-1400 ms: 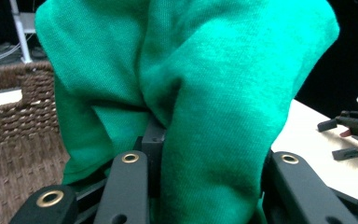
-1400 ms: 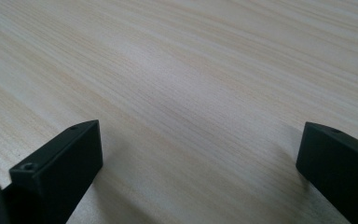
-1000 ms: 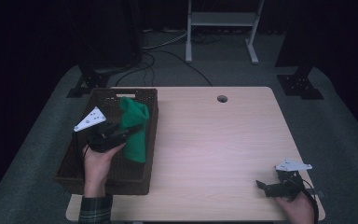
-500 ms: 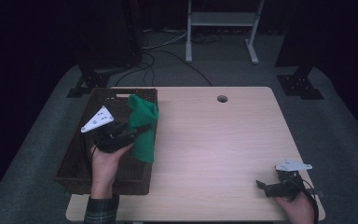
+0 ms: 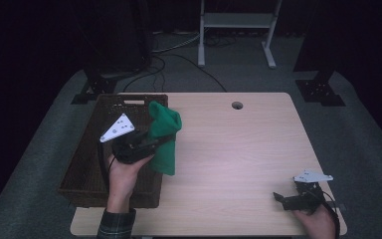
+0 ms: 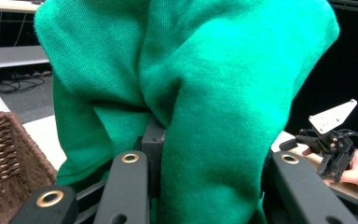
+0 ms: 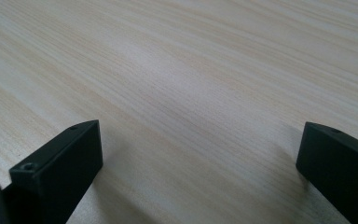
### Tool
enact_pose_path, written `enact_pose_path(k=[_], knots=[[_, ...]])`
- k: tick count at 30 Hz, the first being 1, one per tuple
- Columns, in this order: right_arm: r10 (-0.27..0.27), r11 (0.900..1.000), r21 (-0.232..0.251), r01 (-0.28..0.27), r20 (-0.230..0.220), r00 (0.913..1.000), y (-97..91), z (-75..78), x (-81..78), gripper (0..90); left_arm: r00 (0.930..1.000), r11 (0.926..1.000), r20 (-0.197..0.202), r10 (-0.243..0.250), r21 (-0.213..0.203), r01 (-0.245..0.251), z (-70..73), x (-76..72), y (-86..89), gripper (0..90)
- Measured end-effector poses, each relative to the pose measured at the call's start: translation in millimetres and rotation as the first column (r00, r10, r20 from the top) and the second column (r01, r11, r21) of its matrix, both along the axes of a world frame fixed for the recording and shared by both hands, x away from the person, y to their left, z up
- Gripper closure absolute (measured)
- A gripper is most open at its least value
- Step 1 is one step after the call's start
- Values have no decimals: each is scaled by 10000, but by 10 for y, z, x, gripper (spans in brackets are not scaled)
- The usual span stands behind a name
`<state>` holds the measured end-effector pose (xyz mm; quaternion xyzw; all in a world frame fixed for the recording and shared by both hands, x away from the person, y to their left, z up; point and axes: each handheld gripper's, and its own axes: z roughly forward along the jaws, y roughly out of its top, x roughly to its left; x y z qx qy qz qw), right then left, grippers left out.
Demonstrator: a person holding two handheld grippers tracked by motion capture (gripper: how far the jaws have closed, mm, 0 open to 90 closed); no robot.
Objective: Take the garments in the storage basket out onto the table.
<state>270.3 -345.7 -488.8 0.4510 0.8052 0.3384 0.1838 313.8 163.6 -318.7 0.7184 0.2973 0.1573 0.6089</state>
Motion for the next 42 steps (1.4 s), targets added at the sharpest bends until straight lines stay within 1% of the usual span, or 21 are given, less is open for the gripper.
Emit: enact_pose_path(k=[12, 19, 28, 33, 35, 42], knots=[[1, 10000, -1, -1, 0, 10000, 0, 0, 0, 0, 9997, 9996, -8, -250, 103, 250, -39, -4, -225, 629], [0, 10000, 1, 0, 1, 10000, 0, 0, 0, 0, 9995, 9994, -108, -306, 151, 308, -91, 6, -345, 629], [-1, 10000, 1, 1, -1, 10000, 0, 0, 0, 0, 9987, 9982, -232, -458, 379, 467, -164, 24, -495, 628], [14, 10000, -4, -14, 4, 10000, 0, 0, 0, 0, 9988, 9980, -275, -412, 471, 425, -203, 27, -563, 628], [17, 10000, -5, -17, 4, 10000, 0, 0, 0, 0, 9987, 9981, -341, -386, 463, 402, -219, 30, -591, 629], [16, 10000, -7, -16, 1, 10000, 0, 0, 0, 0, 9978, 9971, -524, -400, 625, 432, -281, 43, -681, 629]])
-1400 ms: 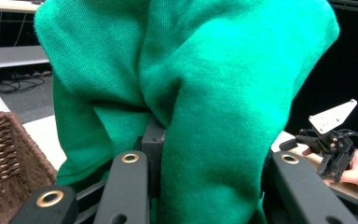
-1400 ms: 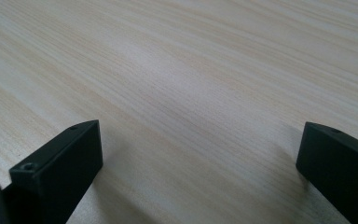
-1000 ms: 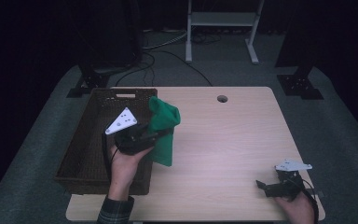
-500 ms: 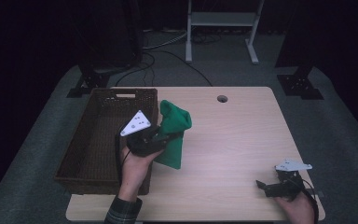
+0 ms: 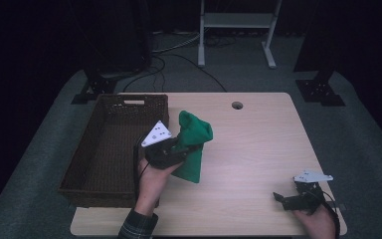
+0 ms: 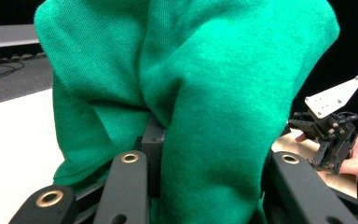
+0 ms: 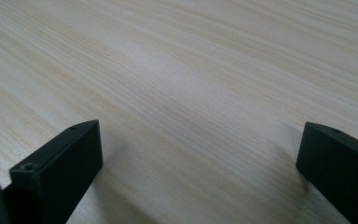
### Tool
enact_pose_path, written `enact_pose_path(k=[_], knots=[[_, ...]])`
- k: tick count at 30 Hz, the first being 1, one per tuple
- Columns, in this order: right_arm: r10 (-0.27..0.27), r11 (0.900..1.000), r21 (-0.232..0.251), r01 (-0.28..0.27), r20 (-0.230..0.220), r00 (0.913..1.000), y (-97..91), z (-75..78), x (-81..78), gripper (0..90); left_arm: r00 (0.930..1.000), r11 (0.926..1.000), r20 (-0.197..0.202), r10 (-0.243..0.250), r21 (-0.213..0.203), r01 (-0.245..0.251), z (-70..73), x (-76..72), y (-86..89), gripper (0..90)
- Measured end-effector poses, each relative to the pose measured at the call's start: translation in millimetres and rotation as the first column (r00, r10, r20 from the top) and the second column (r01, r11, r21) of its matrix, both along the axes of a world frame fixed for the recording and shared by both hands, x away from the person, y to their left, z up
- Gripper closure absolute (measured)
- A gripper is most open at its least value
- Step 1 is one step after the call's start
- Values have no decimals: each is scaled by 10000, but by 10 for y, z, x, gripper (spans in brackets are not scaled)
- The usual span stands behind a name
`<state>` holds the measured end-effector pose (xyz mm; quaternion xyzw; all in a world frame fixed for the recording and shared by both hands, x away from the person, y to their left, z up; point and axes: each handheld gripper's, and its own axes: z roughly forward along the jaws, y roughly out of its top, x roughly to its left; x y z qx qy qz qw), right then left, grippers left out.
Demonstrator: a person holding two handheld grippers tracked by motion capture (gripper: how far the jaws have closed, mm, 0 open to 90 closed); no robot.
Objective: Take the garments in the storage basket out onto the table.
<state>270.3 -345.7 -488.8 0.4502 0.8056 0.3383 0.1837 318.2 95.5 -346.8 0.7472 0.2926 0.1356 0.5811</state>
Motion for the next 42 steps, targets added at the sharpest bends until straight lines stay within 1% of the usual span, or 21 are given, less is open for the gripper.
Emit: enact_pose_path(k=[5, 7, 17, 21, 28, 30, 31, 32, 36, 42], knots=[[7, 10000, 2, -7, 7, 10000, 0, -1, 0, 0, 9999, 9999, -132, -47, 97, 48, -45, 11, -66, 629], [2, 10000, 4, -2, 3, 10000, 1, -1, 0, 0, 9999, 9997, -156, -39, 231, 42, -68, 19, -93, 628], [4, 10000, 4, -4, 3, 10000, 0, -1, 0, 0, 9990, 9990, -441, -89, 429, 108, -181, 37, -233, 627], [6, 10000, 2, -6, 5, 10000, 0, -1, 0, 0, 9983, 9981, -571, -134, 591, 168, -238, 50, -289, 626], [10, 10000, -1, -10, 9, 10000, 0, -1, 0, 0, 9966, 9956, -802, -159, 908, 232, -334, 61, -394, 625], [10, 10000, -1, -10, 7, 10000, 0, -1, 0, 0, 9959, 9938, -885, -187, 1074, 282, -369, 66, -431, 625], [10, 10000, 1, -10, 7, 10000, 0, -1, 0, 0, 9959, 9938, -885, -187, 1074, 282, -369, 66, -431, 624], [9, 10000, -2, -9, 8, 10000, 0, -1, 0, 0, 9955, 9923, -926, -182, 1204, 294, -403, 67, -466, 624], [15, 10000, 1, -15, 4, 10000, 1, -1, 0, 0, 9948, 9901, -1003, -174, 1370, 312, -475, 83, -517, 624], [21, 10000, 5, -21, -7, 10000, 1, 0, -1, 0, 9945, 9889, -1047, -82, 1464, 236, -536, 93, -552, 624]])
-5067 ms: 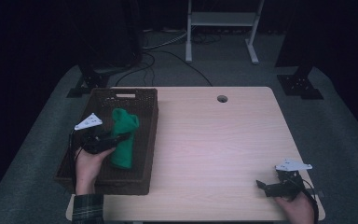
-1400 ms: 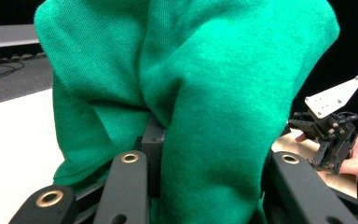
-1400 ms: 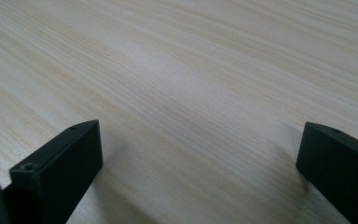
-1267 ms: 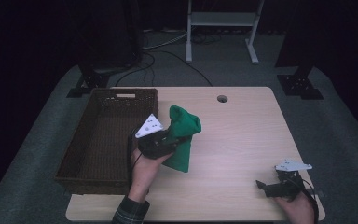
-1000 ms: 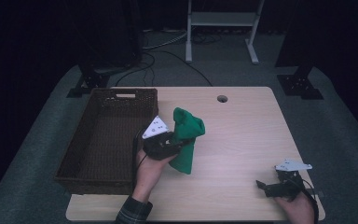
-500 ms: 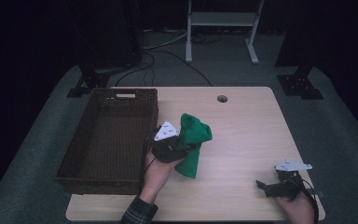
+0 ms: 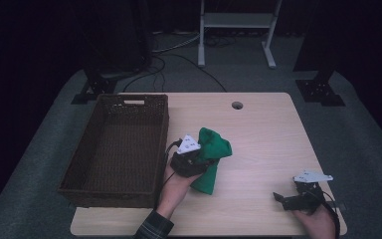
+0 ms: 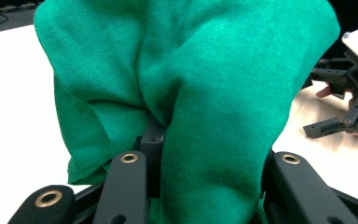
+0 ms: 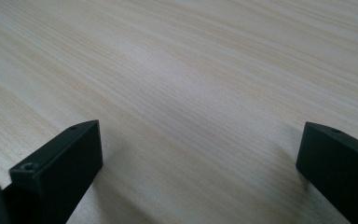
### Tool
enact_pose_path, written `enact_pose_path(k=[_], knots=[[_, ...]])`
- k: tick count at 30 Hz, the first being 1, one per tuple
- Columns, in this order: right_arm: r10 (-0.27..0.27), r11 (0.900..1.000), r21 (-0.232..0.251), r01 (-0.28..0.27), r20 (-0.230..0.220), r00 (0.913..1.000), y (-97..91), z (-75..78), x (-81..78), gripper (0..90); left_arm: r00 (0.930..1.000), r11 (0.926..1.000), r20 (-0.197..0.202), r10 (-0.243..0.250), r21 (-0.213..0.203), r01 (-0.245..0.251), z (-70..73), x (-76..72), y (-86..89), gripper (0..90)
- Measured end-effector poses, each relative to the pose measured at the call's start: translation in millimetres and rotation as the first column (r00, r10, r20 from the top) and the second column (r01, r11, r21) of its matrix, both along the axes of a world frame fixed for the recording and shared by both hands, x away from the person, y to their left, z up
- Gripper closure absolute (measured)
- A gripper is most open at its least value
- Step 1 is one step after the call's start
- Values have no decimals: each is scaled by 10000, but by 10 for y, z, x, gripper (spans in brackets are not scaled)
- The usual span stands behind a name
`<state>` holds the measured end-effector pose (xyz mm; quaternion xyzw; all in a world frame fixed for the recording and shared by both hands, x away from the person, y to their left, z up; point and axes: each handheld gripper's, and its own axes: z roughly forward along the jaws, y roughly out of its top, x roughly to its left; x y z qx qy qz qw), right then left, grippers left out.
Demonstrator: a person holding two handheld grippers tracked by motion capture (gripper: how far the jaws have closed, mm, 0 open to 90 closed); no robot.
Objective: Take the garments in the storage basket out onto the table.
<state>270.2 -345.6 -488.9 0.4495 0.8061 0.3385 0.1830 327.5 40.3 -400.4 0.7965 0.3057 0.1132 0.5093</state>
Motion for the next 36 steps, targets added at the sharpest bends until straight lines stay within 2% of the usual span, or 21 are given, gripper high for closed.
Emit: enact_pose_path(k=[17, 36], knots=[[-3, 10000, 6, 3, -1, 10000, 1, 0, 0, 0, 9986, 9985, -500, 191, 513, -165, -327, 79, -151, 620], [3, 10000, 5, -3, -1, 10000, 1, 0, 0, 0, 9957, 9953, -725, 576, 826, -515, -538, 181, -181, 617]])
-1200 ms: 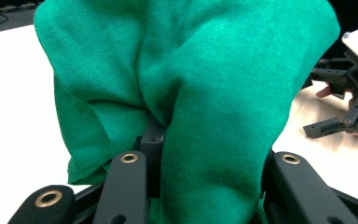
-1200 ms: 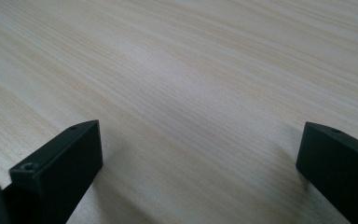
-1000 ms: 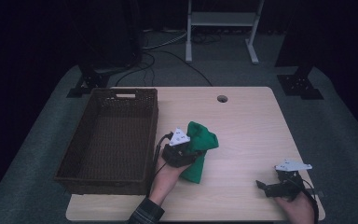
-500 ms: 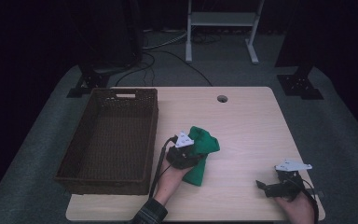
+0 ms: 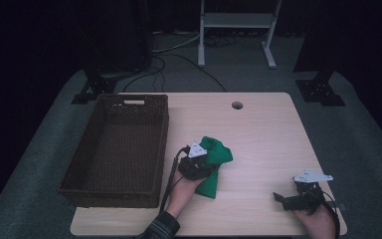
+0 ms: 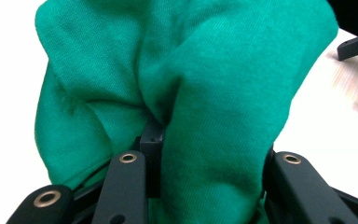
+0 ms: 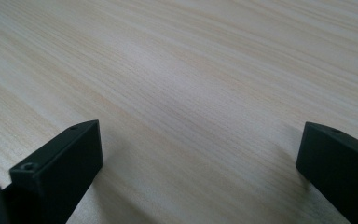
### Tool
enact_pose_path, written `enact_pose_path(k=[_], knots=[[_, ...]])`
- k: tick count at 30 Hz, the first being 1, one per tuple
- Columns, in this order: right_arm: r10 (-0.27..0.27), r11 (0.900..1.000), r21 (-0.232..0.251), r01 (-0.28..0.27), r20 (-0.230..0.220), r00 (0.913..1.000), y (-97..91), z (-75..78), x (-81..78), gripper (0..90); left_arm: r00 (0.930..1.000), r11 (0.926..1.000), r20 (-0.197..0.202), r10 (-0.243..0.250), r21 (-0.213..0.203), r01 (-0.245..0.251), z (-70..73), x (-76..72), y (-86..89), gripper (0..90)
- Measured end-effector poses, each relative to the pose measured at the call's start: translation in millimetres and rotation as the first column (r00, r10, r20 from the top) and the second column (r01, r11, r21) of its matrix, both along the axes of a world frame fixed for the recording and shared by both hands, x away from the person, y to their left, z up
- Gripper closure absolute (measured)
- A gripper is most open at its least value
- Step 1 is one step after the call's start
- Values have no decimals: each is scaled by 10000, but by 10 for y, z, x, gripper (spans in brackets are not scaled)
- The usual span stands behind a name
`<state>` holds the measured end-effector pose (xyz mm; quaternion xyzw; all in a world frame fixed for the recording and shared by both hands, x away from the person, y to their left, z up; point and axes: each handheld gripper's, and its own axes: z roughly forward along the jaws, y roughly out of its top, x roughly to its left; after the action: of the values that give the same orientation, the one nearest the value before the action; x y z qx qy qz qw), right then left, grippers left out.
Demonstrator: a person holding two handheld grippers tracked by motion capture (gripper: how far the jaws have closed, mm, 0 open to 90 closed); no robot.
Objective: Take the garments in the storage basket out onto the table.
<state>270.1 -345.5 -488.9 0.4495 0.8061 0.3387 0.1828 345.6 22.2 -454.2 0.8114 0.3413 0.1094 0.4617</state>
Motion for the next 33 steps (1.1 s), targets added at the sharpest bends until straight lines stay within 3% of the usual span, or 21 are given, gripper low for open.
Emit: enact_pose_path(k=[22, 29, 33], knots=[[5, 10000, 2, -5, -1, 10000, 0, 0, 0, 0, 9997, 9990, -177, 146, 421, -139, -163, 82, -70, 546], [10, 10000, 3, -10, -3, 10000, 1, 0, 0, 0, 9993, 9980, -259, 254, 585, -239, -193, 100, -79, 430], [11, 10000, 2, -11, 0, 10000, 1, 0, 0, 0, 9995, 9985, -181, 254, 482, -245, -190, 103, -77, 372]])
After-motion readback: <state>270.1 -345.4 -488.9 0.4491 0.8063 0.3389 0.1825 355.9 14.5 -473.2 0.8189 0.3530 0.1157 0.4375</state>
